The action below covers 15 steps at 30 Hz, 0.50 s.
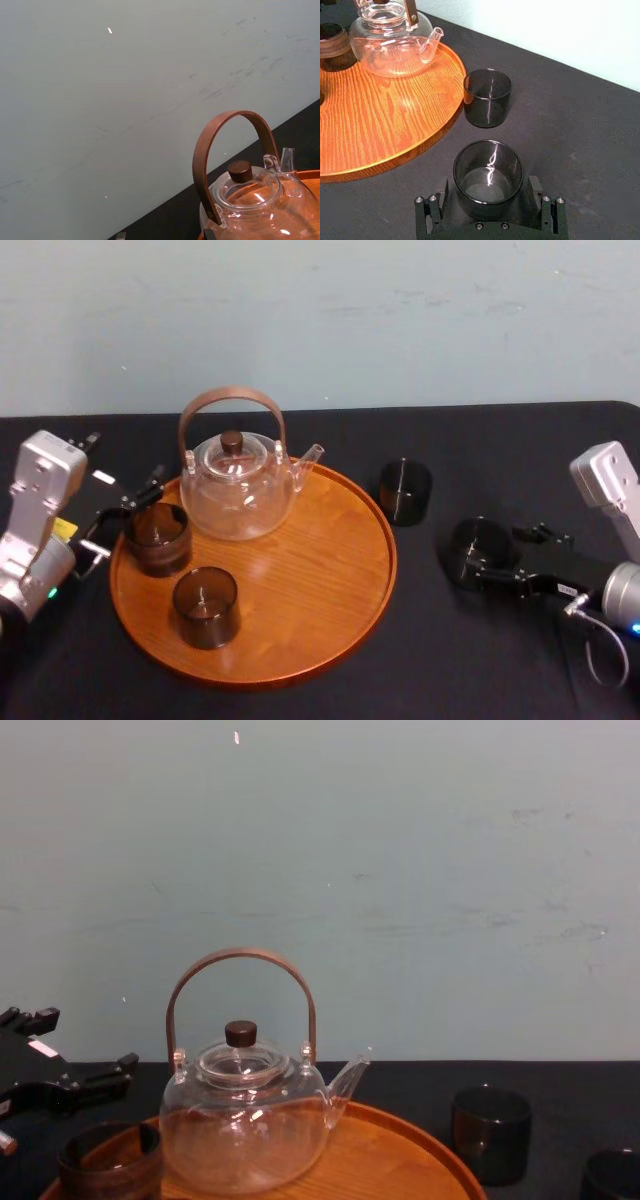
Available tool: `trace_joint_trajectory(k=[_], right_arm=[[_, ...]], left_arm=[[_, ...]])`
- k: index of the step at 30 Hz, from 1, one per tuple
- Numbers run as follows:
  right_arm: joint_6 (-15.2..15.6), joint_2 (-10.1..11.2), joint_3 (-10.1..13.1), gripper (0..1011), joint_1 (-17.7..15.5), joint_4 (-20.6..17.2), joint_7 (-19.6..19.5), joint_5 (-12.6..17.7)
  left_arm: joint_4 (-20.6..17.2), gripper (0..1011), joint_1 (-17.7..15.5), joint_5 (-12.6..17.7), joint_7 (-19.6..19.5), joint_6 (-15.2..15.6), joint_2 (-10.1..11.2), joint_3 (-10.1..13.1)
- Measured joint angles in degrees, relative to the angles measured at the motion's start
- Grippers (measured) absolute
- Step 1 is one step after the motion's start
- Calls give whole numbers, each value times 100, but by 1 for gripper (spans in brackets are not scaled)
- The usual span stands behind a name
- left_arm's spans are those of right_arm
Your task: Pick up the glass from the table and place it on the tray.
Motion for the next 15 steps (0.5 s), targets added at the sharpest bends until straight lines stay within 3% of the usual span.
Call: trace_joint_trajectory(k=[15], right_arm=[[100, -106, -184, 1002, 290, 284, 64, 49]], left_arm=[[0, 1001, 0, 0, 0, 0, 0, 0]])
